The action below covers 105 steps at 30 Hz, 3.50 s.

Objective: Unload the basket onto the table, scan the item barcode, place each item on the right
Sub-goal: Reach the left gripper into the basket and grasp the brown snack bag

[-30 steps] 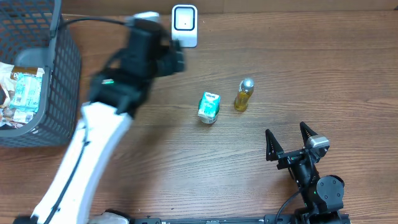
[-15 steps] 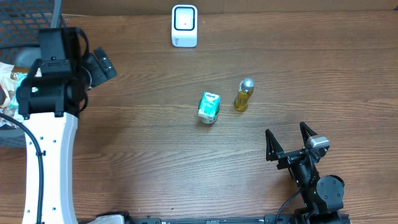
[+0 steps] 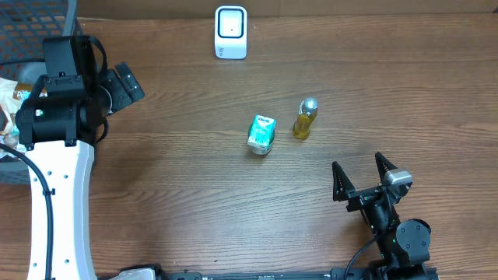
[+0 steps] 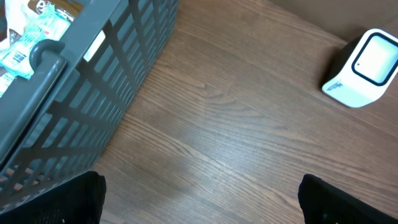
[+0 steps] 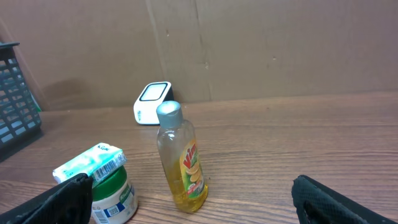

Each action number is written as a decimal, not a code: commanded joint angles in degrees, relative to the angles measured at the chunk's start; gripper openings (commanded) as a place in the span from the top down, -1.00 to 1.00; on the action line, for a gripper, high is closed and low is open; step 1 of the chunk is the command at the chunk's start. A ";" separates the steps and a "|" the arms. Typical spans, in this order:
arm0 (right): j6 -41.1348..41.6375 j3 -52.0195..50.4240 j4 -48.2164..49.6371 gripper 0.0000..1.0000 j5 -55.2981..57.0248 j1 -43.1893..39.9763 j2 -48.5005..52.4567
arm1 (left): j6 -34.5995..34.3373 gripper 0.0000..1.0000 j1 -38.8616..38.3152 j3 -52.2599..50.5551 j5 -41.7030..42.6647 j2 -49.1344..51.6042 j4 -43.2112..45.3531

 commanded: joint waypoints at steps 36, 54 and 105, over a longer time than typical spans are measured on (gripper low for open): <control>-0.17 -0.59 0.13 -1.00 0.52 0.26 -0.46 | 10.29 -0.99 25.62 0.35 -7.93 9.33 12.17; -0.17 -0.59 0.13 -1.00 0.52 0.26 -0.46 | 32.28 -0.99 27.78 0.35 -2.67 21.09 19.69; -0.15 -0.59 0.13 -1.00 0.52 0.26 -0.46 | 36.02 0.76 35.26 0.44 11.17 41.79 31.78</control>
